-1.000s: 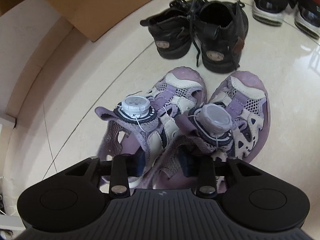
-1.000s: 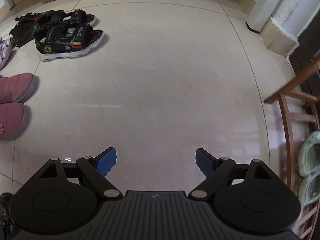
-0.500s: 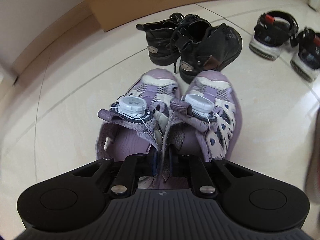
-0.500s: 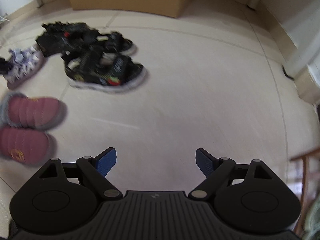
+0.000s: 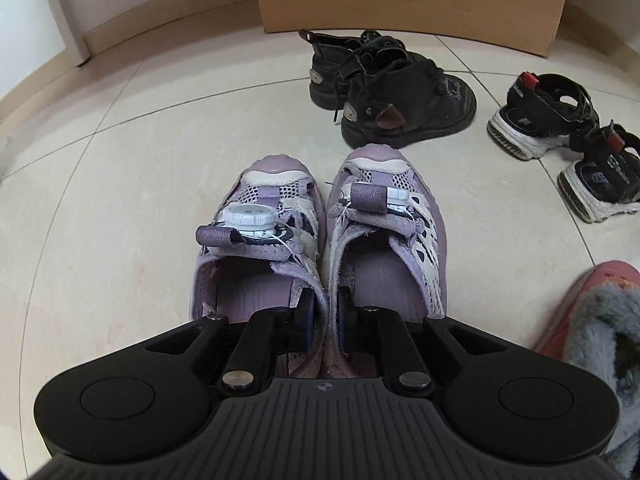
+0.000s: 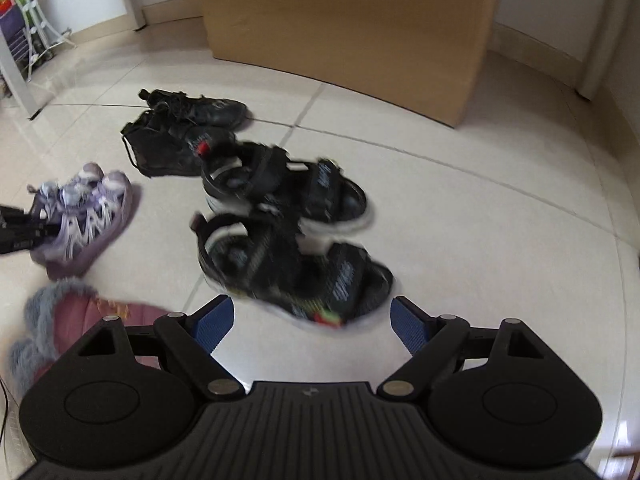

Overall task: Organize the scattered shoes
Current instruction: 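Grasp the black sandals with the right tool while the left tool holds the lavender sandals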

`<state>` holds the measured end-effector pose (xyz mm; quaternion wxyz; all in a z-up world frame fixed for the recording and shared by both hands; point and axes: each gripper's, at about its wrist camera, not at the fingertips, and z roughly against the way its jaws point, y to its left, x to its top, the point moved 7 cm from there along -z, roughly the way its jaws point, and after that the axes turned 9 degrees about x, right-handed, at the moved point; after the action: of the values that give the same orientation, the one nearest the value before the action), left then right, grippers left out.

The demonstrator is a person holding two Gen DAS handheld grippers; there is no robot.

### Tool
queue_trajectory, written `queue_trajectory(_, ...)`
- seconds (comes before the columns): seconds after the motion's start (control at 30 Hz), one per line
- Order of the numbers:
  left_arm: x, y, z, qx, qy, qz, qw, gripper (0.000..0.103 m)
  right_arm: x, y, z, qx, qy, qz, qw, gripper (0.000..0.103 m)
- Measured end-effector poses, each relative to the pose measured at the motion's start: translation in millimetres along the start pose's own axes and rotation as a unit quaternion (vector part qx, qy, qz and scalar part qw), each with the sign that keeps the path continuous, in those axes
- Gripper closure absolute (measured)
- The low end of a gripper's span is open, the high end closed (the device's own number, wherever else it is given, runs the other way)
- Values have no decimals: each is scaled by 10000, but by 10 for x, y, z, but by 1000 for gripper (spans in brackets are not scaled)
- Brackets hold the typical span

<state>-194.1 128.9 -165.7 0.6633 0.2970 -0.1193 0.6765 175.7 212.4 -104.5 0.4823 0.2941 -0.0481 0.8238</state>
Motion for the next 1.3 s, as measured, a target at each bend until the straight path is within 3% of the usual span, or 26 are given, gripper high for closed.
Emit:
queue_trajectory(0.13, -73, -30, 64, -90, -30, 45, 9999, 90, 287, 33, -264, 64, 74, -74, 9999, 19)
queue_trajectory(0.23, -93, -18, 78, -147, -22, 84, 9999, 90, 442, 73, -479, 136, 172, 81, 9997, 29)
queue_trajectory(0.3, -97, -14, 81, -165, -19, 92, 9998, 90, 473, 141, -599, 80, 283, 537, 9981, 29)
queue_trajectory(0.43, -94, -20, 82, -165, -16, 102, 9998, 90, 519, 325, -818, -120, 542, 1860, 9810, 29)
queue_trajectory(0.57, -105, -20, 83, -182, -58, 133, 9997, 90, 579, 404, -938, -122, 642, 2445, 9674, 29)
queue_trajectory(0.93, -120, 4, 90, -279, -115, 117, 9995, 89, 597, 338, -1332, 574, 1077, 3174, 9404, 29)
queue_trajectory(1.2, -125, 3, 98, -285, -133, 101, 9995, 89, 614, 396, -1593, 1092, 1090, 2969, 9424, 31)
queue_trajectory(1.23, -127, 0, 99, -285, -135, 106, 9994, 89, 603, 402, -1609, 1160, 1052, 2926, 9433, 36)
queue_trajectory(1.27, -130, -1, 102, -284, -144, 107, 9994, 89, 593, 409, -1624, 1228, 1014, 2884, 9442, 52)
queue_trajectory(1.3, -133, -1, 103, -284, -156, 111, 9994, 89, 576, 427, -1624, 1307, 985, 2877, 9436, 61)
